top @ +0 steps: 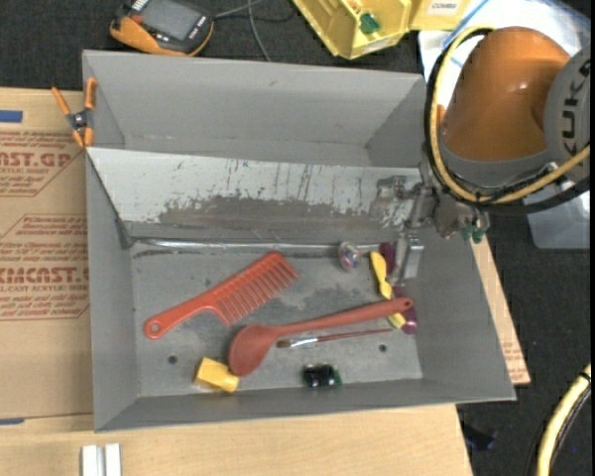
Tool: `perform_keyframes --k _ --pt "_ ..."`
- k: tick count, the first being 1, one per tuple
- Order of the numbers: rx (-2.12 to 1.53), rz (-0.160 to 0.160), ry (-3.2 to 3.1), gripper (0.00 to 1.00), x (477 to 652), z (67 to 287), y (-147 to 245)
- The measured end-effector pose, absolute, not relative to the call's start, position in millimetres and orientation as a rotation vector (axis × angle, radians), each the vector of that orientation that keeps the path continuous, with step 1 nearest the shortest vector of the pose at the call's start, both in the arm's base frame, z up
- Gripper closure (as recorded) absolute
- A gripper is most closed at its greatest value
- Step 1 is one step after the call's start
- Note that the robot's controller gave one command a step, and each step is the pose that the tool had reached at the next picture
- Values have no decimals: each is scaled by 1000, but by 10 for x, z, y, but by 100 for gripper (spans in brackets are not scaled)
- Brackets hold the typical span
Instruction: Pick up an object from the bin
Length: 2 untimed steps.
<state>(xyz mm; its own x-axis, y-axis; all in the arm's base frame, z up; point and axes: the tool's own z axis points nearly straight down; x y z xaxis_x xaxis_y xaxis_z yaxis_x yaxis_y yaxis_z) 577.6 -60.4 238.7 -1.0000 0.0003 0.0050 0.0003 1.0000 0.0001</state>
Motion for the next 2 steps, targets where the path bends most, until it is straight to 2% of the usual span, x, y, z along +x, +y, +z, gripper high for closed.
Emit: perform_keyframes --k 1,2 --pt "1 1 -3145 0 5790 2437 -602" --pt "201 1 -3140 0 5403 1126 -476"
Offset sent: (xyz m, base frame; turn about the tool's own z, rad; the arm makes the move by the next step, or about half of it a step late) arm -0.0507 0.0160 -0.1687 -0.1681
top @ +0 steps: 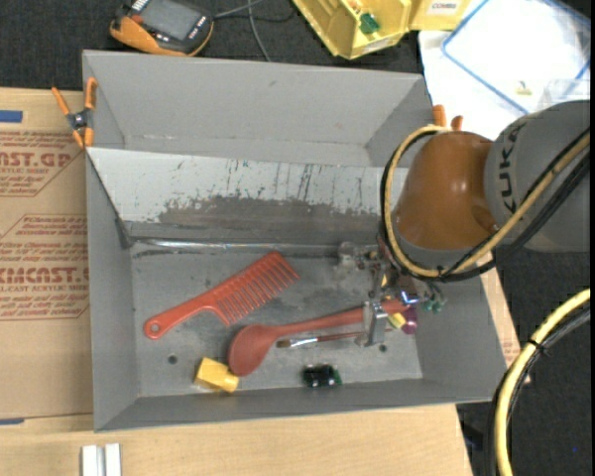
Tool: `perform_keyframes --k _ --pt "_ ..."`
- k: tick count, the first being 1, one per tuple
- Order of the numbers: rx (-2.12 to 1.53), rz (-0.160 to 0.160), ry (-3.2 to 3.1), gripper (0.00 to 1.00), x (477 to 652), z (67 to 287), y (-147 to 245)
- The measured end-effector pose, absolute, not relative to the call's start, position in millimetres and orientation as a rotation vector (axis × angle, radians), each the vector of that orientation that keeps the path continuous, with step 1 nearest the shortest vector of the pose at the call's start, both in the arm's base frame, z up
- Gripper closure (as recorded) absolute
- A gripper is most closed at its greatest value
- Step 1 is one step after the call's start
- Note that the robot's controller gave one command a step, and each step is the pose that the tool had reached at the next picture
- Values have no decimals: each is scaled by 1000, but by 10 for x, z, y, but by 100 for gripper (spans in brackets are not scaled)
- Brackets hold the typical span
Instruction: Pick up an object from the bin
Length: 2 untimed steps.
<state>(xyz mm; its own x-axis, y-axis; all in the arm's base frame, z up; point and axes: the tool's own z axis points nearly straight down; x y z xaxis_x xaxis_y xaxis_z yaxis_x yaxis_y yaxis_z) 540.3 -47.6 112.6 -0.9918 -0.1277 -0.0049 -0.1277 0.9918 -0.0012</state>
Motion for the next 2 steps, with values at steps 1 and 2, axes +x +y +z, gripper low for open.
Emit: perform_keyframes --k 1,2 --pt "-190 -2 3124 0 5147 1488 -296" --pt "-248 0 3135 0 5153 969 -276"
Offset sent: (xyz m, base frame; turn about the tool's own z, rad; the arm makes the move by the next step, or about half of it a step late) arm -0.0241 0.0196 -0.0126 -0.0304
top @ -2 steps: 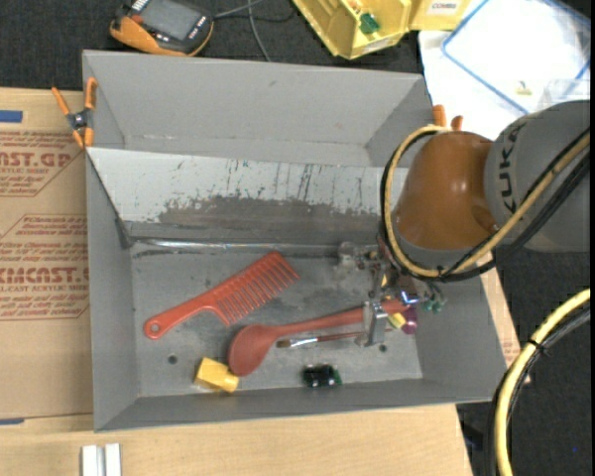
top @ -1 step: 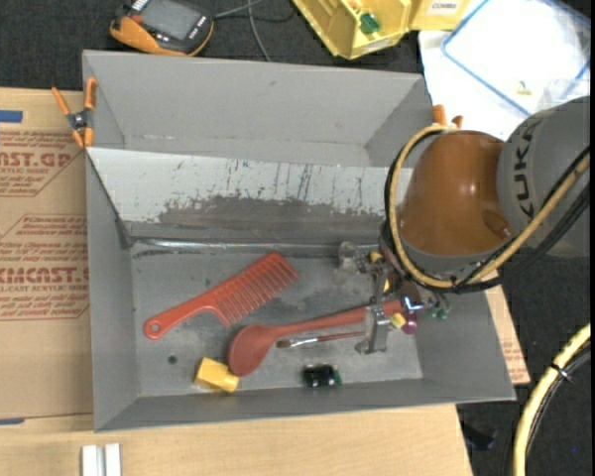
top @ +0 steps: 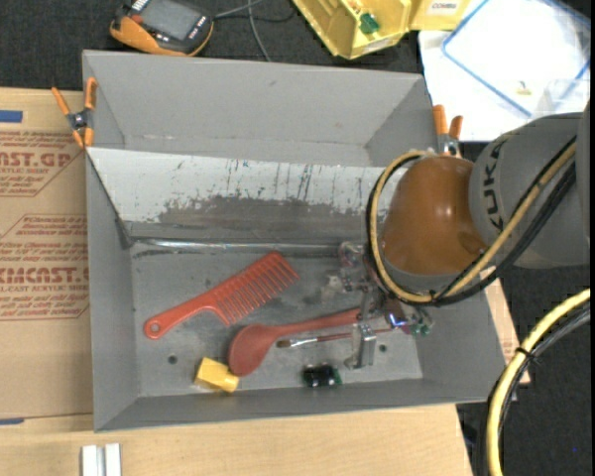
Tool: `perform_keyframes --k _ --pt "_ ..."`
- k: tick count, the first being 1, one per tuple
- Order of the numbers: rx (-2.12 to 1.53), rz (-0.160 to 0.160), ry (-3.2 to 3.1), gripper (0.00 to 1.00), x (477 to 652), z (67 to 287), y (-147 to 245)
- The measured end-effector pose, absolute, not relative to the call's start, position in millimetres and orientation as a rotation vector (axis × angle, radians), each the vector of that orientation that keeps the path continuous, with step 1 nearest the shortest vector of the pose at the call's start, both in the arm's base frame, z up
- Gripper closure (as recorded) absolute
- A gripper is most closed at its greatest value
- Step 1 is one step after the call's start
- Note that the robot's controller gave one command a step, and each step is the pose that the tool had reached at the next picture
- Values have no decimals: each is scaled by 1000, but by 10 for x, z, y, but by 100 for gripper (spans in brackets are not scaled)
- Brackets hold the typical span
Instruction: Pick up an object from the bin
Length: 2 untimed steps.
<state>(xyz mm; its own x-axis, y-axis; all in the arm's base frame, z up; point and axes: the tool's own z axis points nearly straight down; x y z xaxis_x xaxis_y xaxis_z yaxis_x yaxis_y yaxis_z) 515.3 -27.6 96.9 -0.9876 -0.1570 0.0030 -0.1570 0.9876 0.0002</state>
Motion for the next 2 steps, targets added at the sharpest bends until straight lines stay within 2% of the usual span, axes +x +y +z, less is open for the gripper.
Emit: perform_keyframes --k 1,2 --pt "462 1 -3125 0 5199 696 438" --pt "268 4 -3140 100 5139 706 579"
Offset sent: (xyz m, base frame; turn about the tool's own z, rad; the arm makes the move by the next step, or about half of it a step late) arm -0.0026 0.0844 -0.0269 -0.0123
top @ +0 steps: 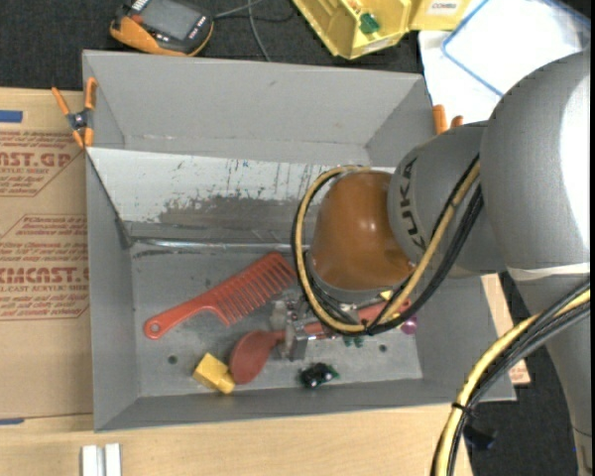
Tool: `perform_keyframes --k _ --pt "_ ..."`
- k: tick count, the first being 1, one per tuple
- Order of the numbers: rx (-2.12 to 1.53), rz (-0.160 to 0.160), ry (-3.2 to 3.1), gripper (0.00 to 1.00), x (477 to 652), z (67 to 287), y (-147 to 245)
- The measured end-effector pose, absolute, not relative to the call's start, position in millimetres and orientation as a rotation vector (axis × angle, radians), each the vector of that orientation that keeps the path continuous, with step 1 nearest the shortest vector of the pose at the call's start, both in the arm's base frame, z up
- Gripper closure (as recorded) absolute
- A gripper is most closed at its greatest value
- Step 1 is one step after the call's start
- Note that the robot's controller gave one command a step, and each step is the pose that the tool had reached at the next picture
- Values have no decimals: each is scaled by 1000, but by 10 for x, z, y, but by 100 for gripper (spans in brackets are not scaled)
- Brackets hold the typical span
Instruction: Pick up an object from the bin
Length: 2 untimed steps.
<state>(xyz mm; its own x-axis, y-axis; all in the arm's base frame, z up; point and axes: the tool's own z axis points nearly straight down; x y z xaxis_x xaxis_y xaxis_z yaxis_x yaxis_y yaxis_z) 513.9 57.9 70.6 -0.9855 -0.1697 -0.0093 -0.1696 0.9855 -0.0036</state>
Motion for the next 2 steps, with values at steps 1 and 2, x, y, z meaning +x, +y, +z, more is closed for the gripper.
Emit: perform_keyframes --k 1,2 --pt "-266 -5 3121 100 5139 706 579" --pt "-268 -5 3130 100 5110 898 577"
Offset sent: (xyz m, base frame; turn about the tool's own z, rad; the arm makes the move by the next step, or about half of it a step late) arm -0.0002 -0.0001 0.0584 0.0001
